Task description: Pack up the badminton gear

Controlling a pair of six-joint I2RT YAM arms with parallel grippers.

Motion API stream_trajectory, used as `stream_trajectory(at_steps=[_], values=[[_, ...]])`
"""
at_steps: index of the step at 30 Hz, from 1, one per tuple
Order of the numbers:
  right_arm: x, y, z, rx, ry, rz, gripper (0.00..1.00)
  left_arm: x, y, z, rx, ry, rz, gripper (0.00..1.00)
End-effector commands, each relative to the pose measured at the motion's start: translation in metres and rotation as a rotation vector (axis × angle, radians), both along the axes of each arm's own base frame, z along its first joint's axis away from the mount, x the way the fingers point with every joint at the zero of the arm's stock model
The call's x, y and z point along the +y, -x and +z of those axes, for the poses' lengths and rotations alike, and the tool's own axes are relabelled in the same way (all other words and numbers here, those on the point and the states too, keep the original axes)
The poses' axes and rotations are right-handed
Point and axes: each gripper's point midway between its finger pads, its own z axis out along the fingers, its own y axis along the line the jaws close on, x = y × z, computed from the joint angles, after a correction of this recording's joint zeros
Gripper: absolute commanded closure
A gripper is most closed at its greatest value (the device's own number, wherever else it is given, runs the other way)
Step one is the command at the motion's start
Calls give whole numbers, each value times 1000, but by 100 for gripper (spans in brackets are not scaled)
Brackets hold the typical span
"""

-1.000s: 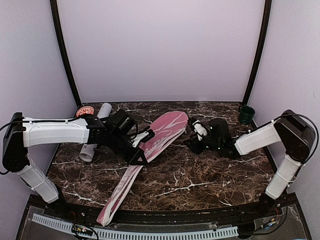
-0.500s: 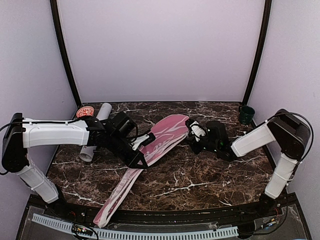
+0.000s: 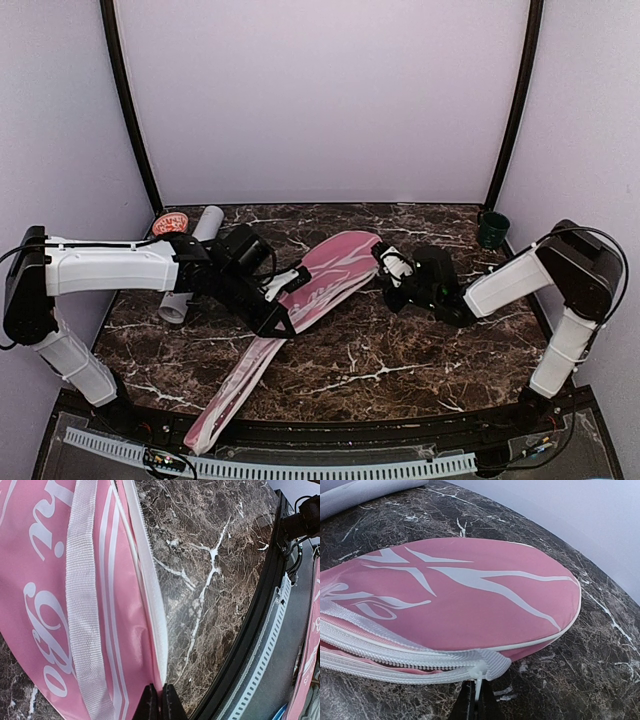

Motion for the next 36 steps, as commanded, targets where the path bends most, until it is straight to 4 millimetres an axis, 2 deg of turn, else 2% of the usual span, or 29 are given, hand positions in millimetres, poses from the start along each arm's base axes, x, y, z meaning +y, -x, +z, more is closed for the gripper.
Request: stream_trajectory(at_steps=[1, 7, 17, 24, 36], values=[[5, 5, 19, -40, -30, 17, 99, -5, 1, 22, -40, 68, -13, 100], [8, 13, 20, 2, -54, 42, 100, -6, -1, 20, -43, 70, -4, 100], [29, 28, 13, 86, -74, 143, 100, -10, -7, 20, -55, 73, 15, 100], [32, 36, 9, 115, -92, 159, 100, -12, -10, 18, -56, 74, 22, 100], [55, 53, 26, 124, -88, 193, 100, -20, -23, 3, -49, 75, 85, 100]])
